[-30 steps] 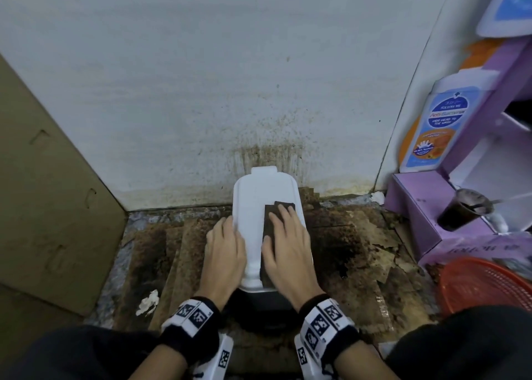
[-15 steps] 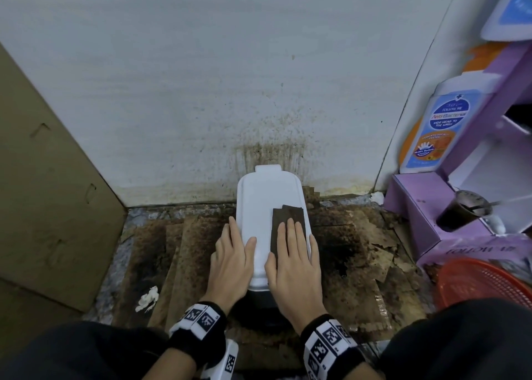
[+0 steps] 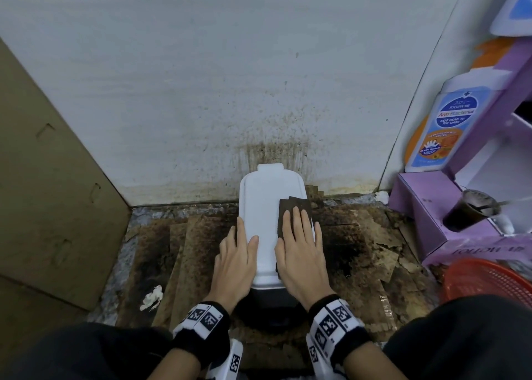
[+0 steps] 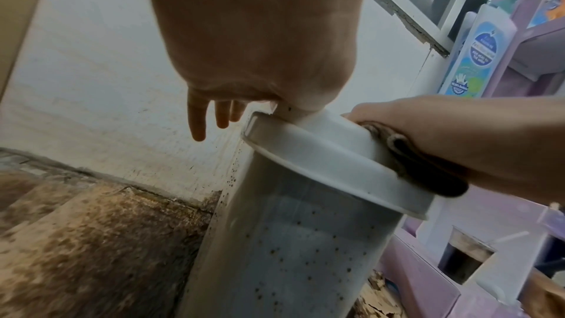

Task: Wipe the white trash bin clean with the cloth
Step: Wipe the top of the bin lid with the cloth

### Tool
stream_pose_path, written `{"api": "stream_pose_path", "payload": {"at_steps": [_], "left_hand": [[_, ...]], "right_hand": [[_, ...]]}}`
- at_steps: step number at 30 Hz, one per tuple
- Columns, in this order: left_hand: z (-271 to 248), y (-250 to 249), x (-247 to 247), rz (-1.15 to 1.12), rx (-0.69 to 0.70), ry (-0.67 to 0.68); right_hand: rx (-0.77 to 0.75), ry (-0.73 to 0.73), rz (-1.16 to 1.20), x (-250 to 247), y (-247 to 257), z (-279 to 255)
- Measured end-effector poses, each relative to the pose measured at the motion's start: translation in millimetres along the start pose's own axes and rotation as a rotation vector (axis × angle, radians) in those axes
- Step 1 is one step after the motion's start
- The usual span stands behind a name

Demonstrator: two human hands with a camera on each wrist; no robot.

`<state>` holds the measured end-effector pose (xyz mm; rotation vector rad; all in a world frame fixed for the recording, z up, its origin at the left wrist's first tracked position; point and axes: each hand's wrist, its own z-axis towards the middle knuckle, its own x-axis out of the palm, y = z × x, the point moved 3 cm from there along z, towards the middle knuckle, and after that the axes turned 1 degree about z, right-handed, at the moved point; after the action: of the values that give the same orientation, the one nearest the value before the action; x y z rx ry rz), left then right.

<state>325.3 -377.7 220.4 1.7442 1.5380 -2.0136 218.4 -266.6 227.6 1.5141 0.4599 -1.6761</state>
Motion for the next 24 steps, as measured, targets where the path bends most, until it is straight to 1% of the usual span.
{"api": "stream_pose_path", "payload": {"at_steps": [2, 6, 9, 13, 18, 21, 24], "left_hand": [[1, 0, 0, -0.019, 0.003, 0.012], [2, 0, -3, -0.014, -0.006, 0.04], [2, 1, -4, -0.026, 0.0, 0.045], [4, 3, -1, -0.054, 0.008, 0.057], [2, 6, 0, -0.088, 0.005, 0.094], [1, 4, -1, -0.078, 0.007, 0.099], [0, 1, -2, -0.08, -0.002, 0.091]], "right_hand": [[-0.066, 0.056, -0.002, -3, -1, 14], [-0.249, 0.26, -0.017, -3, -2, 58], [-0.348, 0.329, -0.057, 2, 0, 85], [-0.386, 0.326, -0.083, 3, 1, 93], [-0.416, 0.328, -0.045, -4, -10, 59], [-0.424, 0.234, -0.02, -7, -16, 25], [-0.318, 0.117, 0.034, -11, -19, -15]]}}
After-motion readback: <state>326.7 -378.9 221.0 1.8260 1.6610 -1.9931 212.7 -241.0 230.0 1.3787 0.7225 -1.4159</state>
